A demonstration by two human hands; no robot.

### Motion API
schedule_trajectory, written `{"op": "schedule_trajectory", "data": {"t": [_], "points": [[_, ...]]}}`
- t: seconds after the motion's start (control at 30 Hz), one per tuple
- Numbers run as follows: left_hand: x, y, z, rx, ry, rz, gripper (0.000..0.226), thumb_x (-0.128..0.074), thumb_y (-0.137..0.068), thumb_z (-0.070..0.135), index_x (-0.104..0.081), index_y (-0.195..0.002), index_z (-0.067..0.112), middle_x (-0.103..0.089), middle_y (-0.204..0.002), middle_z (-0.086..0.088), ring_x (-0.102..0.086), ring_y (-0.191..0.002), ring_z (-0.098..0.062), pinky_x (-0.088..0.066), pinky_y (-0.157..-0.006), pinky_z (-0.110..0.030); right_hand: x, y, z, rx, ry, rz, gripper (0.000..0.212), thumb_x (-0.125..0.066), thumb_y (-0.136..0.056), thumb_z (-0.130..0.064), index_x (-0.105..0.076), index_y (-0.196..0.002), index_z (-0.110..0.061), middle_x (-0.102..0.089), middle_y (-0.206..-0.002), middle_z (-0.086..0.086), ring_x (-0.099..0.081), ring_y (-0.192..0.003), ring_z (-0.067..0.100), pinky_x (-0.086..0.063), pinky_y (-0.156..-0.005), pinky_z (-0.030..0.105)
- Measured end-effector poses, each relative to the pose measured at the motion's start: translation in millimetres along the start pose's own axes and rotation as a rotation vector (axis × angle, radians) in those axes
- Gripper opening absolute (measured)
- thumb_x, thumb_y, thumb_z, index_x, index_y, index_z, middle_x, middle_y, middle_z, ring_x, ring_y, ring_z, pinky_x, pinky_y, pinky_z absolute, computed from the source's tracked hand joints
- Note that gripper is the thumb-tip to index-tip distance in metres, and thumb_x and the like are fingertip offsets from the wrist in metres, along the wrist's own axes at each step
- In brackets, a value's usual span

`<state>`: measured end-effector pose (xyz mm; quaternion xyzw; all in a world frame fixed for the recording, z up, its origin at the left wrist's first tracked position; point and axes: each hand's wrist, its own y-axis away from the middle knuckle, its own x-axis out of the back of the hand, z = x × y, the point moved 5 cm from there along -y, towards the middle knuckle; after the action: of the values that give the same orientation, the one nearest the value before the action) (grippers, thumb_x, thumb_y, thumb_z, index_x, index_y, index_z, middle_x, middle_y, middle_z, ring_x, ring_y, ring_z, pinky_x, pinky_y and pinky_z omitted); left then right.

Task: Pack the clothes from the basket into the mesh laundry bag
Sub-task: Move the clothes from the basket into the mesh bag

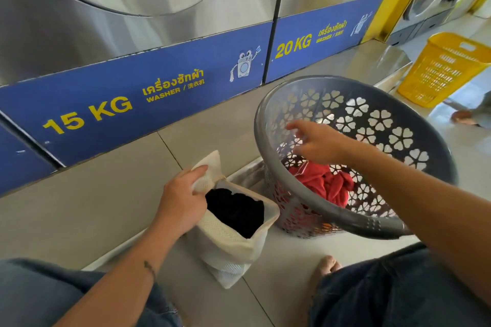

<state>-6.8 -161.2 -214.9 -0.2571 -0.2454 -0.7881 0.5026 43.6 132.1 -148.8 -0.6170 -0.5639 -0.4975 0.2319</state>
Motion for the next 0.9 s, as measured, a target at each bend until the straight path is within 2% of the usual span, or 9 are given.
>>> {"op": "schedule_trajectory", "data": {"t": [0.13, 0.3, 0.37, 0.43, 0.5, 0.6, 0.7, 0.77, 0.9], "points": [[-12, -19, 20, 0.023, 0.088, -0.001, 0.06, -0.054, -0.086, 0.0, -0.054, -0.138, 0.03, -0.048, -0.128, 0.013, -0.044, -0.112, -0.008, -0.039, -0.097, -0.025, -51, -38, 59, -0.127, 0.397, -0.272, 0.086, -0.064, -0.087, -0.023, -0.017, -0.159, -0.029, -0.036, -0.158, 0.013, -0.042, -0.138, 0.036, -0.045, -0.108, 0.047], [-30, -43, 31, 0.034, 0.085, -0.014, 0.054, -0.056, -0.091, 0.006, -0.055, -0.136, 0.034, -0.05, -0.12, 0.014, -0.045, -0.103, -0.004, -0.037, -0.076, -0.011, -92, -73, 114, -0.136, 0.696, -0.447, 0.097, -0.071, -0.085, -0.036, -0.009, -0.16, -0.036, -0.035, -0.156, 0.013, -0.038, -0.139, 0.039, -0.044, -0.108, 0.053], [-34, -50, 32, 0.035, 0.063, -0.024, 0.051, -0.056, -0.091, 0.01, -0.055, -0.136, 0.035, -0.05, -0.119, 0.015, -0.046, -0.101, -0.004, -0.036, -0.07, -0.009, -106, -85, 137, -0.183, 0.735, -0.506, 0.113, -0.079, -0.075, -0.041, -0.001, -0.158, -0.045, -0.018, -0.163, 0.013, -0.02, -0.147, 0.046, -0.035, -0.11, 0.066], [-39, -57, 31, 0.061, 0.053, -0.035, 0.051, -0.058, -0.091, 0.011, -0.056, -0.136, 0.035, -0.05, -0.117, 0.018, -0.047, -0.102, -0.004, -0.036, -0.072, -0.009, -125, -94, 162, -0.255, 0.715, -0.565, 0.125, -0.084, -0.068, -0.046, 0.007, -0.154, -0.054, 0.009, -0.168, 0.01, 0.002, -0.149, 0.054, -0.026, -0.11, 0.075], [-41, -62, 28, 0.096, 0.064, -0.044, 0.053, -0.06, -0.089, 0.01, -0.056, -0.136, 0.034, -0.052, -0.119, 0.018, -0.05, -0.105, -0.005, -0.039, -0.08, -0.014, -147, -93, 176, -0.287, 0.701, -0.618, 0.127, -0.085, -0.07, -0.045, 0.011, -0.153, -0.054, 0.021, -0.166, 0.013, 0.002, -0.148, 0.057, -0.03, -0.11, 0.073], [-43, -65, 23, 0.139, 0.065, -0.053, 0.056, -0.059, -0.087, 0.007, -0.055, -0.136, 0.033, -0.053, -0.122, 0.019, -0.052, -0.114, -0.008, -0.039, -0.092, -0.021, -167, -90, 167, -0.197, 0.802, -0.581, 0.109, -0.077, -0.082, -0.035, 0.0, -0.159, -0.042, 0.004, -0.164, 0.023, -0.03, -0.141, 0.054, -0.052, -0.098, 0.052], [-44, -64, 21, 0.15, 0.06, -0.059, 0.057, -0.057, -0.086, 0.006, -0.056, -0.136, 0.034, -0.051, -0.124, 0.02, -0.052, -0.116, -0.009, -0.041, -0.097, -0.025, -164, -95, 148, -0.035, 0.936, -0.436, 0.076, -0.071, -0.091, -0.03, -0.03, -0.155, -0.025, -0.034, -0.148, 0.02, -0.058, -0.116, 0.031, -0.052, -0.073, 0.032], [-43, -63, 21, 0.137, 0.063, -0.057, 0.057, -0.056, -0.085, 0.006, -0.057, -0.135, 0.034, -0.051, -0.127, 0.021, -0.052, -0.118, -0.009, -0.042, -0.101, -0.028, -156, -94, 136, 0.038, 0.949, -0.413, 0.062, -0.068, -0.092, -0.028, -0.043, -0.148, -0.02, -0.045, -0.138, 0.014, -0.062, -0.109, 0.025, -0.05, -0.069, 0.031], [-38, -61, 20, 0.121, 0.048, -0.047, 0.057, -0.055, -0.086, 0.003, -0.057, -0.136, 0.032, -0.043, -0.121, 0.021, -0.041, -0.111, 0.0, -0.03, -0.093, -0.018, -136, -84, 110, 0.168, 0.944, -0.338, 0.055, -0.069, -0.089, -0.028, -0.047, -0.138, -0.019, -0.052, -0.124, 0.012, -0.064, -0.104, 0.028, -0.052, -0.079, 0.035]]}}
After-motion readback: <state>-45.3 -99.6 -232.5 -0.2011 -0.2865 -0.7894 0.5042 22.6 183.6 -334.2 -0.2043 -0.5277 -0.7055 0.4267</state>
